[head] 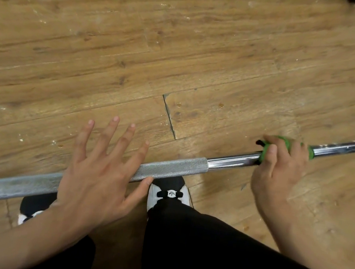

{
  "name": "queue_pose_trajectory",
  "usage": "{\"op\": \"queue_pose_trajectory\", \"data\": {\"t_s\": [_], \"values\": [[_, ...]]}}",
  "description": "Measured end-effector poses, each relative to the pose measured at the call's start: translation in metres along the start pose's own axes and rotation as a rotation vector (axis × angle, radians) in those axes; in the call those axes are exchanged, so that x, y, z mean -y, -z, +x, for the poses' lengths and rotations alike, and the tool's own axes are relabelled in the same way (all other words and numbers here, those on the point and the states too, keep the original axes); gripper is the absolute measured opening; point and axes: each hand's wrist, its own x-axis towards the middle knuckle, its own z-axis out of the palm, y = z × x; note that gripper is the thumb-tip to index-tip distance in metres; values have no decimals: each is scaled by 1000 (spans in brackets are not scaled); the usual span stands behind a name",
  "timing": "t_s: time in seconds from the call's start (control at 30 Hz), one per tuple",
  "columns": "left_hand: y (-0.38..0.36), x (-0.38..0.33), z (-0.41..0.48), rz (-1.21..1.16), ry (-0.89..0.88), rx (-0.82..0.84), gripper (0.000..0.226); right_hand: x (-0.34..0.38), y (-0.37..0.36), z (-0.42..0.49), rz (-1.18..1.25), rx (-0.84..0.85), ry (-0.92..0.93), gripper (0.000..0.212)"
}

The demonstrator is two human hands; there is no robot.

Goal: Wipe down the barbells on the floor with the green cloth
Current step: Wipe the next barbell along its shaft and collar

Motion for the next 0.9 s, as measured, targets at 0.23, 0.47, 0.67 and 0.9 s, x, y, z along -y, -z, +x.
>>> {"op": "queue_pose_trajectory", "data": {"t_s": [0.23,0.47,0.67,0.9], "values": [[0,2,-1,0,7,-26,75,96,-17,-56,226,144,344,74],[0,6,0,26,7,-39,77,-29,-3,7,7,6,187,61],[-1,8,6,36,10,-62,76,43,-14,-20,76,-32,100,73],[1,17,13,51,9,-51,79,48,-25,-23,120,30,560,62]]}}
